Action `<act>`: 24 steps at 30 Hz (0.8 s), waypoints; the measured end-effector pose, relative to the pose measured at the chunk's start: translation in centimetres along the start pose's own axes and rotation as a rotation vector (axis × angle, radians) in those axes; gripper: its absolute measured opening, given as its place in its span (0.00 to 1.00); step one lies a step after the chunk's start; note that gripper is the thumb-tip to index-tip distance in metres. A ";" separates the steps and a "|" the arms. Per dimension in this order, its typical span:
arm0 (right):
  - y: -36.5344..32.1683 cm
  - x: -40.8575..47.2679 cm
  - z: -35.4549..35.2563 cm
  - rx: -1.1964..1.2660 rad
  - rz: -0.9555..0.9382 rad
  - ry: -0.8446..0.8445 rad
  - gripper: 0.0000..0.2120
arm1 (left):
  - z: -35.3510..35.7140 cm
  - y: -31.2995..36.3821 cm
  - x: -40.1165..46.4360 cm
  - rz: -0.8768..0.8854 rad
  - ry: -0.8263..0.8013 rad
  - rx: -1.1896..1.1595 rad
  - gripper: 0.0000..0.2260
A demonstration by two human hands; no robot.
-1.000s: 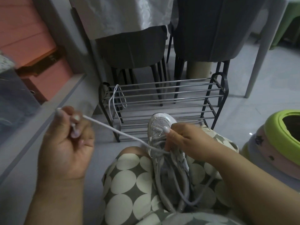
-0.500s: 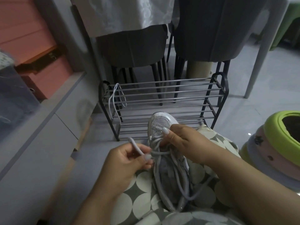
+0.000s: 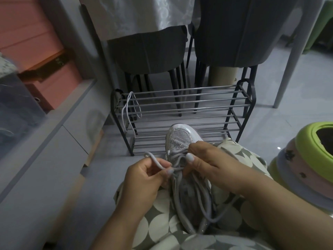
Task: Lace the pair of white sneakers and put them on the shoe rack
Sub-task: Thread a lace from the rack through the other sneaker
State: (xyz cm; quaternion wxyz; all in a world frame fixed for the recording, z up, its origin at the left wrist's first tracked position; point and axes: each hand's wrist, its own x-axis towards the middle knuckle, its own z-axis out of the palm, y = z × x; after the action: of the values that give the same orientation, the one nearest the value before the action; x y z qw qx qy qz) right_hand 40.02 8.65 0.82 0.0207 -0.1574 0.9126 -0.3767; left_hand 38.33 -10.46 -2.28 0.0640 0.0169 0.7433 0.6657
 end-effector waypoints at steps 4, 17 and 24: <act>0.3 0.2 0.3 0.069 0.031 -0.011 0.26 | 0.1 -0.2 0.1 -0.010 0.033 -0.037 0.08; 0.6 0.7 0.5 0.099 0.018 -0.114 0.14 | -0.2 -0.6 -0.1 0.008 -0.025 0.116 0.06; 0.3 0.8 0.4 0.047 0.037 -0.135 0.05 | -0.5 -0.2 -0.2 0.032 -0.110 0.267 0.08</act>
State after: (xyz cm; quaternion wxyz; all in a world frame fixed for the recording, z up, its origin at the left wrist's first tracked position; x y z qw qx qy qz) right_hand 39.27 8.35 0.39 0.0929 -0.1649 0.9029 -0.3859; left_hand 38.50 -11.00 -2.45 0.0911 0.0735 0.8204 0.5598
